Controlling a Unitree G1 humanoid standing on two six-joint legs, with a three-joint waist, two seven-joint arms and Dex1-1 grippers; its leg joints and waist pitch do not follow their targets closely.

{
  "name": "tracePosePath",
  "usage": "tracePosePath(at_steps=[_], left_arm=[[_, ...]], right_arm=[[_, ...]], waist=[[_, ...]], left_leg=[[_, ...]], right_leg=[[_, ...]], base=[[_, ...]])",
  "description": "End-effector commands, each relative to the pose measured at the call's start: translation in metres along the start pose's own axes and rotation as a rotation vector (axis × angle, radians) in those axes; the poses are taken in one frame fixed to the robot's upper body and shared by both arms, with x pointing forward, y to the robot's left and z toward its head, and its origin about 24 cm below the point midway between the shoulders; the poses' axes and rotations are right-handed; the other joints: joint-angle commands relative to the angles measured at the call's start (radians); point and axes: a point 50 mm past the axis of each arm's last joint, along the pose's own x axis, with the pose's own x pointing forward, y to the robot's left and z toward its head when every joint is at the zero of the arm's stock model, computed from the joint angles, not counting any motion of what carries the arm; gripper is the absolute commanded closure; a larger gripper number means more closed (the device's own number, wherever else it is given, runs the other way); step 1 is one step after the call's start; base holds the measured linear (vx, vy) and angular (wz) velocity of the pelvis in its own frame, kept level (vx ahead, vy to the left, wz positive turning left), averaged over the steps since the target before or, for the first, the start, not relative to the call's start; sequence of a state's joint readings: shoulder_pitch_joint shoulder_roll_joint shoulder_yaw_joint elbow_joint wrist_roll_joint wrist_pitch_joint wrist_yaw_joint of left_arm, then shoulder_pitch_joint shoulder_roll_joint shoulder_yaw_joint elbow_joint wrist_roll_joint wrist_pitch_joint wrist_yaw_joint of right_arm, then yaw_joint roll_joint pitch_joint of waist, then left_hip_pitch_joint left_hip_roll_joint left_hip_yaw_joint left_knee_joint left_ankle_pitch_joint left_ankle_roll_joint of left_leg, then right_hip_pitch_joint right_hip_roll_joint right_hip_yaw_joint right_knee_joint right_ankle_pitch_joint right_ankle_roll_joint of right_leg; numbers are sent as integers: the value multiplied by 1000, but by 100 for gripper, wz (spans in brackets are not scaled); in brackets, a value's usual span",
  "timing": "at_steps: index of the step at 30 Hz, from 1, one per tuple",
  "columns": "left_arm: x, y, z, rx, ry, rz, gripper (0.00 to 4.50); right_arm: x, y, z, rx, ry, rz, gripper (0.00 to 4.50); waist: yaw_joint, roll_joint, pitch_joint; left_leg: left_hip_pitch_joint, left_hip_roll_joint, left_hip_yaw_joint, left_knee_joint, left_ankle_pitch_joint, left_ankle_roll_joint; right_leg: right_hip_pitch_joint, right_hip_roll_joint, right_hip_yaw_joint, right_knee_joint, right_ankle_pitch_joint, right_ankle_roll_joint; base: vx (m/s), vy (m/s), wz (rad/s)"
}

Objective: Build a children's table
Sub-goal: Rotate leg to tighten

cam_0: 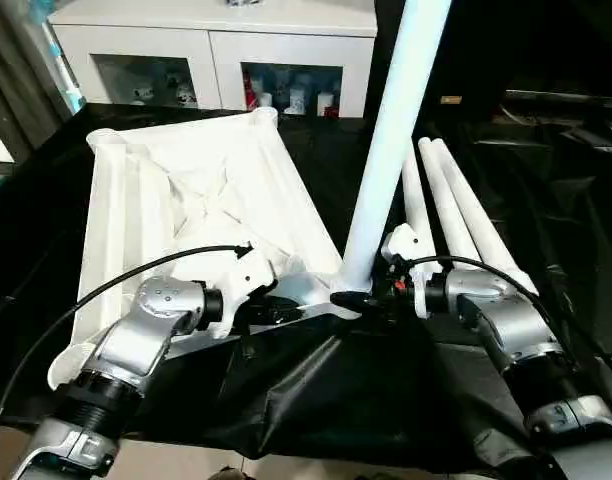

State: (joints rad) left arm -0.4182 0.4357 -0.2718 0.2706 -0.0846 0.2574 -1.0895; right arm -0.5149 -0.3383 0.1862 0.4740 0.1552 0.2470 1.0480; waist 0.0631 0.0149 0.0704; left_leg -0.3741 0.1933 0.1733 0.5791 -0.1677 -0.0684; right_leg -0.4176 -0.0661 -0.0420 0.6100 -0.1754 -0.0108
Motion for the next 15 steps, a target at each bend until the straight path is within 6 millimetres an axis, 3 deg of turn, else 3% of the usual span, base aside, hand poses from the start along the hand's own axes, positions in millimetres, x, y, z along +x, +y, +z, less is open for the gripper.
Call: tracePosePath(at_steps=[1,5,7,8,9,11,13,15], left_arm=[[0,-4,4,3,-39,-43,450],[5,-1,5,-5,-41,10,450],[13,11,6,-31,-26,135,450],[17,16,7,-48,-20,191,450],[17,16,7,-48,-20,192,450],[31,28,15,-83,-20,324,450],[40,34,21,-109,-25,394,450],[46,38,26,-133,-27,455,450]], right_arm=[[-3,-2,1,16,-5,-10,169],[2,-4,-1,43,-9,-76,174],[12,-16,-9,78,16,-263,174],[17,-20,-12,106,26,-347,175],[17,-20,-12,107,26,-350,175],[31,-24,-18,199,27,-513,175],[41,-23,-19,246,32,-587,175],[49,-21,-19,279,35,-632,175]], waist=[[2,-10,-71],[1,-11,-70],[-4,-11,-65],[-10,-12,-66],[-10,-12,-66],[-15,-9,-64],[-14,-9,-68],[-15,-9,-67]], left_leg=[[9,28,-2,-60,-203,42],[9,26,-1,-59,-212,36],[10,26,-2,-63,-239,22],[13,22,-6,-63,-269,-4],[13,22,-6,-63,-269,-4],[19,19,-7,-62,-291,-18],[19,19,-8,-62,-284,-21],[19,21,-7,-63,-289,-15]], right_leg=[[55,-58,37,-72,-219,-214],[55,-60,37,-76,-252,-211],[50,-60,36,-81,-309,-199],[53,-63,34,-87,-393,-173],[53,-63,34,-87,-393,-173],[44,-63,36,-94,-429,-161],[49,-64,36,-93,-422,-156],[45,-62,37,-93,-397,-161]], base=[[0,0,0],[0,0,0],[0,0,0],[0,0,0],[0,0,0],[0,0,0],[0,0,0],[0,0,0]])
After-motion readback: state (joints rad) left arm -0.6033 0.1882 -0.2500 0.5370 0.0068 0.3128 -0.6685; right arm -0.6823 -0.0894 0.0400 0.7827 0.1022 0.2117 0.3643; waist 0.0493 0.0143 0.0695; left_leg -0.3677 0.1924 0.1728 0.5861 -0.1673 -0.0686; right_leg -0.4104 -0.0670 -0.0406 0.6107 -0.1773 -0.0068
